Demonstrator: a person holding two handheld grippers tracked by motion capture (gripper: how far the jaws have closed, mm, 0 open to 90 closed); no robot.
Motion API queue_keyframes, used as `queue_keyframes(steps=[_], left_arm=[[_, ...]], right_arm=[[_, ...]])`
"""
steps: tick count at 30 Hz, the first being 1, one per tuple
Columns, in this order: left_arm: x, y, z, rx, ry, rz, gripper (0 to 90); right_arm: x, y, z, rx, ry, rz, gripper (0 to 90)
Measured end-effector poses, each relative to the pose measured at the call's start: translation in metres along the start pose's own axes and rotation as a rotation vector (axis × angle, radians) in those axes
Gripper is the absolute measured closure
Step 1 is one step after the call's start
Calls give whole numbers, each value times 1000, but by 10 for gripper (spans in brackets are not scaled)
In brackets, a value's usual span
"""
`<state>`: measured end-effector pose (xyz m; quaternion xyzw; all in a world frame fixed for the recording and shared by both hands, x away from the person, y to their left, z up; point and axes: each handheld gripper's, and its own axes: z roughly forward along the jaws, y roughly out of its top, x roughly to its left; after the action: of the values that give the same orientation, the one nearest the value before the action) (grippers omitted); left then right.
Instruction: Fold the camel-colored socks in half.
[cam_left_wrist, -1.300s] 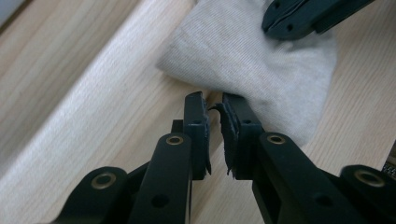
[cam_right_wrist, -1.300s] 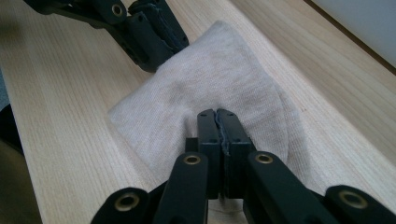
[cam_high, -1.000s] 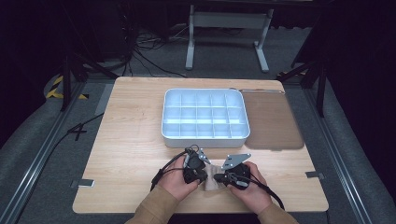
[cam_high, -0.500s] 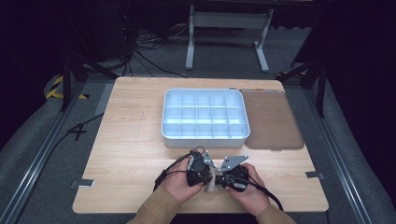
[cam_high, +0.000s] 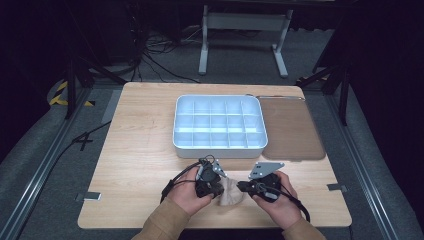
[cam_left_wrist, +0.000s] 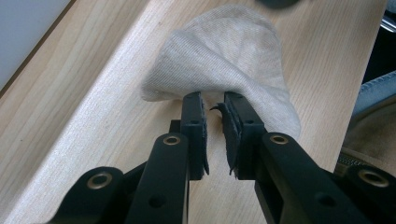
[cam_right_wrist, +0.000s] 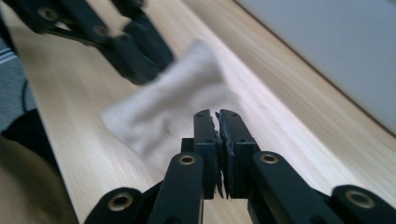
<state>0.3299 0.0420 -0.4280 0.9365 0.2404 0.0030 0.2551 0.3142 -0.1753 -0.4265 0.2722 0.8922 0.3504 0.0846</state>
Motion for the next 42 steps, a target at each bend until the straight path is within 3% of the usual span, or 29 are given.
queue_keyframes(steps=[4, 6, 14, 24, 30, 34, 36, 42], left_arm=[[-1, 0, 0, -1, 1, 2, 790], [-1, 1, 0, 0, 1, 2, 790], [-2, 2, 0, -3, 2, 18, 793], [-9, 8, 6, -29, -2, 71, 797], [-13, 12, 16, -43, -12, 137, 770], [-14, 14, 23, -38, -33, 171, 691], [-15, 13, 24, -39, -35, 167, 642], [-18, 13, 26, -31, 7, 194, 522]], right_arm=[[-17, -13, -4, 116, -62, 61, 888], [-21, -17, 0, 149, -47, 80, 890], [-7, -14, 20, 189, -11, 31, 889], [0, -11, 24, 171, 5, 23, 888], [0, -12, 25, 165, 10, 27, 887], [-1, -14, 25, 163, 15, 26, 881], [0, -15, 24, 168, 10, 36, 875], [0, -15, 25, 169, 8, 31, 872]])
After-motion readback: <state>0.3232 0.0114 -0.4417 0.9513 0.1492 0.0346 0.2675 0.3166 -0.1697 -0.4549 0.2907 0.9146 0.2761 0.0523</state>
